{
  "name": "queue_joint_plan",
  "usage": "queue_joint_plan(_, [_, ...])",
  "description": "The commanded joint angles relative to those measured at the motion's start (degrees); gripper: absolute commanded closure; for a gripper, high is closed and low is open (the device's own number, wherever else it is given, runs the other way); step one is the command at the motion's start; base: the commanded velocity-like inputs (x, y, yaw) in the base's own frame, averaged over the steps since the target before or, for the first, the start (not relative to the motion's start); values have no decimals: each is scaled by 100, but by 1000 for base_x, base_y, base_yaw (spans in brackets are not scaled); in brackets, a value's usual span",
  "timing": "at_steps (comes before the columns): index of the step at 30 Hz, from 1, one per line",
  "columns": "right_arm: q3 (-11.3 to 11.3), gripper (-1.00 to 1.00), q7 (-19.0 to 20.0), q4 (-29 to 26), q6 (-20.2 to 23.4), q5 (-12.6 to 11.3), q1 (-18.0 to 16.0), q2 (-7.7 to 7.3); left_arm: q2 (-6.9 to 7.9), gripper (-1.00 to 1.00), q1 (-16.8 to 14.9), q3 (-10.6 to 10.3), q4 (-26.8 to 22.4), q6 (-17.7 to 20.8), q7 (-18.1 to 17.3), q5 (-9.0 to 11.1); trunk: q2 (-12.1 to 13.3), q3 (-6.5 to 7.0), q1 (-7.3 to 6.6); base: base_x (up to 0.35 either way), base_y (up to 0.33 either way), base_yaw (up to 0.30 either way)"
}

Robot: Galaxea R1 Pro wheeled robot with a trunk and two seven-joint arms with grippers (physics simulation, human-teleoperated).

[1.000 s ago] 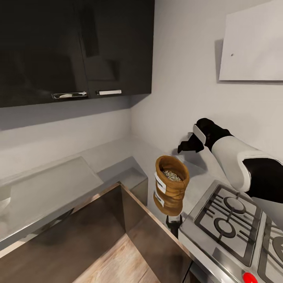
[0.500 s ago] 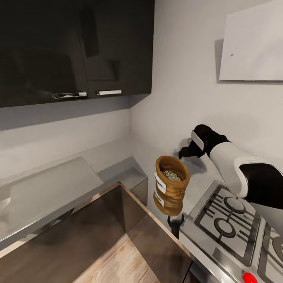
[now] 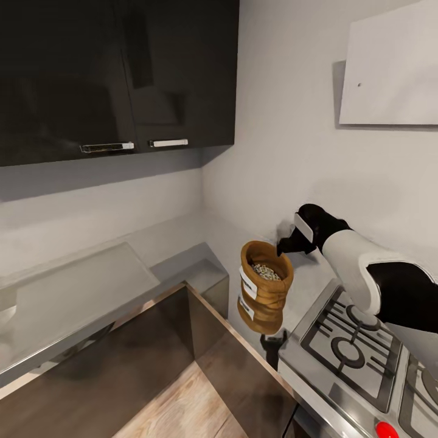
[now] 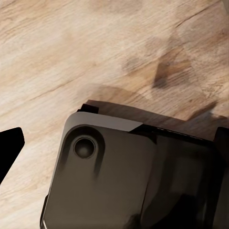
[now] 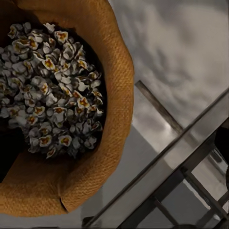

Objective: In the kitchen, take the popcorn bag from the countertop, put it into the microwave, and heat it until the popcorn is cooked so the cooked popcorn ends up inside the bag.

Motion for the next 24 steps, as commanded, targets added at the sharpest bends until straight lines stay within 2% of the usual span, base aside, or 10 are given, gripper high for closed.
queue_joint_plan(1, [37, -100, 12, -8, 24, 8, 47, 1, -3, -100, -4, 1, 4, -17, -5, 40, -13, -12, 3, 0, 0, 0])
queue_joint_plan(11, [33, -100, 8, -8, 20, 3, 306, 9, -21, -100, -4, 1, 8, -17, -9, 36, -13, -12, 3, 0, 0, 0])
queue_joint_plan(18, [33, -100, 5, -2, -167, 2, 445, 7, -25, -100, -4, 1, 7, -17, -9, 28, -13, -12, 3, 0, 0, 0])
queue_joint_plan(24, [25, -100, 4, -37, -451, 2, 701, 10, -25, -100, -4, 1, 7, -17, -9, 27, -13, -12, 3, 0, 0, 0])
